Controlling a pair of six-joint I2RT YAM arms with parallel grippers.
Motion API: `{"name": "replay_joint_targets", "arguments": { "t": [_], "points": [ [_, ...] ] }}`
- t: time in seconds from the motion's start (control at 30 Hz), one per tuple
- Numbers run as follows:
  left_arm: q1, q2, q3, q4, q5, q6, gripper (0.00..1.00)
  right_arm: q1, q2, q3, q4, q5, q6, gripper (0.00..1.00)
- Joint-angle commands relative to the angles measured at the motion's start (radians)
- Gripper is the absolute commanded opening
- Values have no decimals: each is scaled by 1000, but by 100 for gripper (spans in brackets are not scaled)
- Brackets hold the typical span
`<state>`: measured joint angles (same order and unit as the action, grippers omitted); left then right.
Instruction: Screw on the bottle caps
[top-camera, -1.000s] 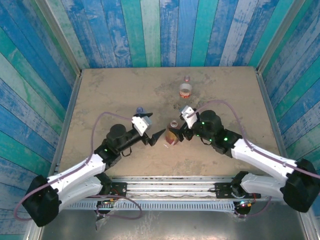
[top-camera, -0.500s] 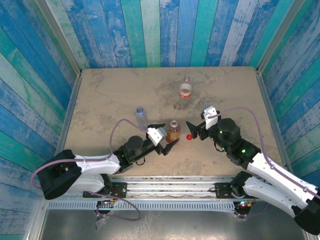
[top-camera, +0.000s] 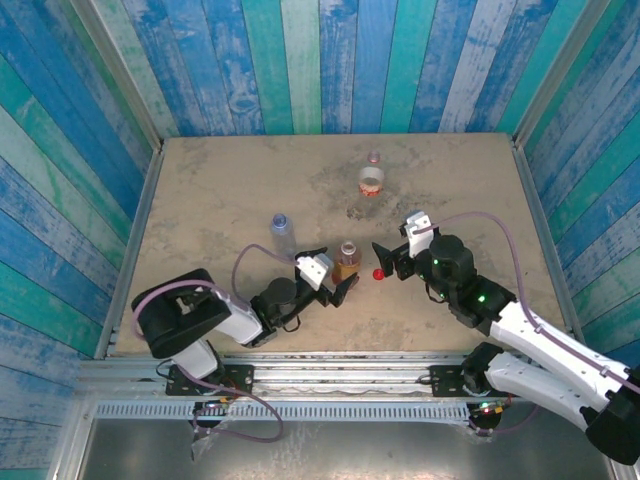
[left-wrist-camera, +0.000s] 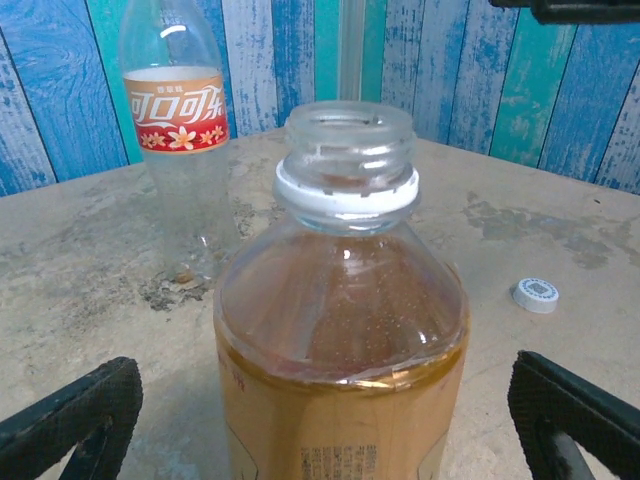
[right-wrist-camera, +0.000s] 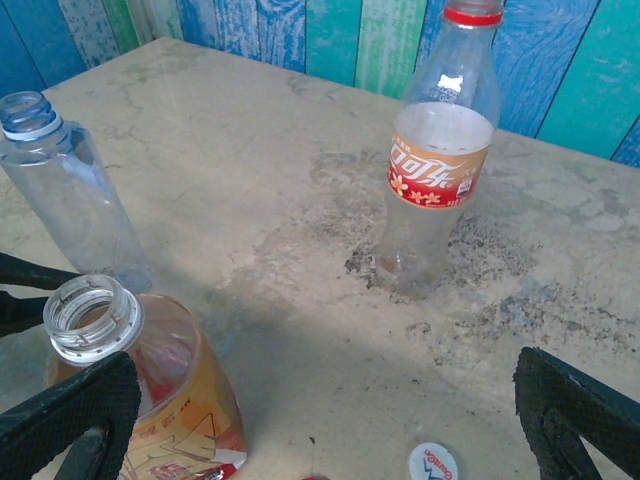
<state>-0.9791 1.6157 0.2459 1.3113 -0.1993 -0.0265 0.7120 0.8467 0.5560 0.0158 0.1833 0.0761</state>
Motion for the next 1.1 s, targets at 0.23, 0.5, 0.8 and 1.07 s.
{"name": "replay_joint_targets", "arguments": {
  "t": [0.23, 0.5, 0.8, 1.07],
  "points": [
    [-4, 175, 73, 180, -7, -3, 96, -3, -1, -7, 18, 4, 37, 98],
    [-2, 247, 121, 184, -2, 0, 79, -3, -13, -2, -9, 24, 49, 98],
    [3, 277, 128, 201, 11, 2, 70, -6, -10, 2, -16, 71, 104, 98],
    [32, 250, 121, 204, 150, -11, 60, -13, 46, 83, -174, 215, 246, 100]
  ]
}}
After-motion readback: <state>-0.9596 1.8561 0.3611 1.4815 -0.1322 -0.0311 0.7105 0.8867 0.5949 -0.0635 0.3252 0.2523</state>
